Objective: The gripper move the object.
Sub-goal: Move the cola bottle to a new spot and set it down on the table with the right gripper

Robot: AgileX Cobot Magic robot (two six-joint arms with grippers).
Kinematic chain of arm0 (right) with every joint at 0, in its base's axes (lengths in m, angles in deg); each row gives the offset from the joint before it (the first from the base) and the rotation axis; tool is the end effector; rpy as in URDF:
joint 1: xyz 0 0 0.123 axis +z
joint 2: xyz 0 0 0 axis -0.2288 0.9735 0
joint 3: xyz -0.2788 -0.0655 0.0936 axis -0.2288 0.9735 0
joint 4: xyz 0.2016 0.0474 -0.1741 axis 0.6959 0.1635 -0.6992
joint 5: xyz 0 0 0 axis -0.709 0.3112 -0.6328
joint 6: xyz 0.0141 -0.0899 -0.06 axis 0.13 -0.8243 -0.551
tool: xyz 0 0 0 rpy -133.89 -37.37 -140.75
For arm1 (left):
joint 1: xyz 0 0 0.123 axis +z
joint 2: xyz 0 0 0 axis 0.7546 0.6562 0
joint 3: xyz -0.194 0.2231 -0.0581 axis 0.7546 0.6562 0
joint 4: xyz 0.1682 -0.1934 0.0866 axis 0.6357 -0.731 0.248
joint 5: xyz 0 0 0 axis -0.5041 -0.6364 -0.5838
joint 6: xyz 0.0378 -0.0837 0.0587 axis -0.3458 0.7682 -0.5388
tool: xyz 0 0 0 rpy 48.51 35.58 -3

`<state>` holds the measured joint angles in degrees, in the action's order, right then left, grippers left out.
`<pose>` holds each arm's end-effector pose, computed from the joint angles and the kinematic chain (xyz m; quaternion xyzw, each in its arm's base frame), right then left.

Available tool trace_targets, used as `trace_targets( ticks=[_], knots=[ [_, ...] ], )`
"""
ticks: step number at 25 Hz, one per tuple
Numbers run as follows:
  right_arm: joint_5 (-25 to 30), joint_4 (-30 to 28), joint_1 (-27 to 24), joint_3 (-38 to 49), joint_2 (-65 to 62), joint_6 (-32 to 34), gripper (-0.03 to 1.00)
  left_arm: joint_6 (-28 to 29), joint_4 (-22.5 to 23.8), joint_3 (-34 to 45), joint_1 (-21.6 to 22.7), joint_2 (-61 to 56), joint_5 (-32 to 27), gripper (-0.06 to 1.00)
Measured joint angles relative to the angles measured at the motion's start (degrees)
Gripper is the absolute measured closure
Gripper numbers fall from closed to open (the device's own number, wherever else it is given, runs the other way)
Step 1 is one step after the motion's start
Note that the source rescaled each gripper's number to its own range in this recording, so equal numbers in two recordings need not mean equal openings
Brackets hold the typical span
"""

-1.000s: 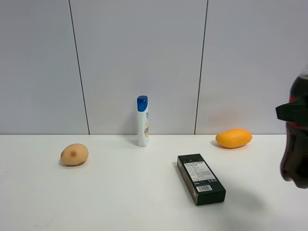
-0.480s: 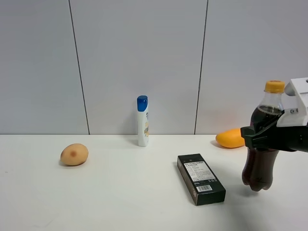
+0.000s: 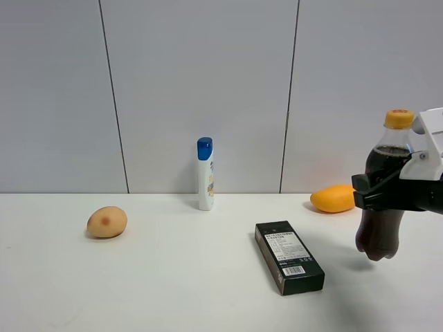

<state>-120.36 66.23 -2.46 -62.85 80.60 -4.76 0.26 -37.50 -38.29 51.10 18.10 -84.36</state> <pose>0.2921 0.0497 0.1694 -0.1115 0.7684 -0.0066 0.6302 0.0095 -0.0003 0.2815 0.0007 0.8481 0.0160 0.5296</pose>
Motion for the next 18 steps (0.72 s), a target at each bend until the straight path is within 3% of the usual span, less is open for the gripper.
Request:
trace_targets(
  ticks=[9, 18],
  knots=[
    [0.1, -0.4, 0.0, -9.0, 7.1, -0.2, 0.97, 0.0, 0.0, 0.0, 0.0, 0.0, 0.0, -0.06],
    [0.6, -0.6, 0.0, -10.6, 11.4, 0.3, 0.97, 0.0, 0.0, 0.0, 0.0, 0.0, 0.0, -0.06]
  ],
)
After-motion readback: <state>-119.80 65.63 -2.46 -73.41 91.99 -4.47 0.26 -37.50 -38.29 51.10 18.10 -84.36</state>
